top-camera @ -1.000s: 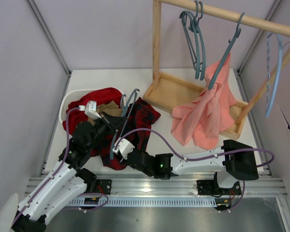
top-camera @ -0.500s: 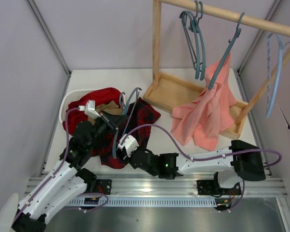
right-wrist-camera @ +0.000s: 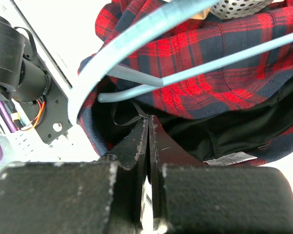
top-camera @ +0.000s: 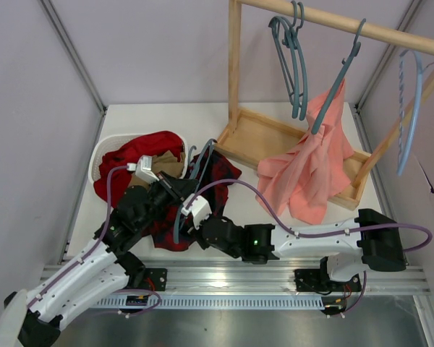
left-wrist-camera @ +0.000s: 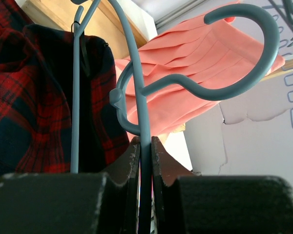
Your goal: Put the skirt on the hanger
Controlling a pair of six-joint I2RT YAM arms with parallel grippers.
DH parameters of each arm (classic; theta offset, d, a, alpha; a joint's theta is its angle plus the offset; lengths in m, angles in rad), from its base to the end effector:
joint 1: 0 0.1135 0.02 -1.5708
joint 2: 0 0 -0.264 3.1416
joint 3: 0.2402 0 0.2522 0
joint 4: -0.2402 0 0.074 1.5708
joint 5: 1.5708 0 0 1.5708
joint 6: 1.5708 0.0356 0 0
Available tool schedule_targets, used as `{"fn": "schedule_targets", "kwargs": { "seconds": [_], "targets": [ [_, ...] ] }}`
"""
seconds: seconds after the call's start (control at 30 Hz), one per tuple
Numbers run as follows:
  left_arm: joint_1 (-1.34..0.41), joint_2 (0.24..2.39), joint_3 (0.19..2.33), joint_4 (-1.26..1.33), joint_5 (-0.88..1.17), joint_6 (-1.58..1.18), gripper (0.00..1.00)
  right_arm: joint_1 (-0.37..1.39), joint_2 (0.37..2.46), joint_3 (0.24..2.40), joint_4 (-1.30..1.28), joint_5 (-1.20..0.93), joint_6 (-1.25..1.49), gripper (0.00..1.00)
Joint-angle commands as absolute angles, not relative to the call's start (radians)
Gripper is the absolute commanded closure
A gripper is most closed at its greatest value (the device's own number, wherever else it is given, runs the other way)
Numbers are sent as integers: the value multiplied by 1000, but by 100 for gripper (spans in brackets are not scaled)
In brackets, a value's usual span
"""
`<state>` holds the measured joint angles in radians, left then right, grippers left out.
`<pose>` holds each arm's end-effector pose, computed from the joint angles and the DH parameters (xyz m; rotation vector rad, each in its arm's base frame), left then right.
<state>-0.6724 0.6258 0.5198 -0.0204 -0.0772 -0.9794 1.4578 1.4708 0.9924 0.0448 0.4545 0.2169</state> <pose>0.1305 -0.1004 0.2881 -0.3428 1.8070 -1.1424 0.0533 0.3310 0.2721 -0.9188 1.7921 0.6373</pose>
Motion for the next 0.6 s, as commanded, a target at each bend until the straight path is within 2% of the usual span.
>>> {"fn": "schedule_targets", "kwargs": {
  "seconds": [0.0, 0.57],
  "targets": [
    [-686, 640, 529, 41, -112, -989, 94, 1462, 1448, 1037, 51, 453, 215, 100],
    [-788, 606, 410, 207, -282, -1071, 96, 1470, 1508, 1236, -160, 448, 308, 100]
  ]
}}
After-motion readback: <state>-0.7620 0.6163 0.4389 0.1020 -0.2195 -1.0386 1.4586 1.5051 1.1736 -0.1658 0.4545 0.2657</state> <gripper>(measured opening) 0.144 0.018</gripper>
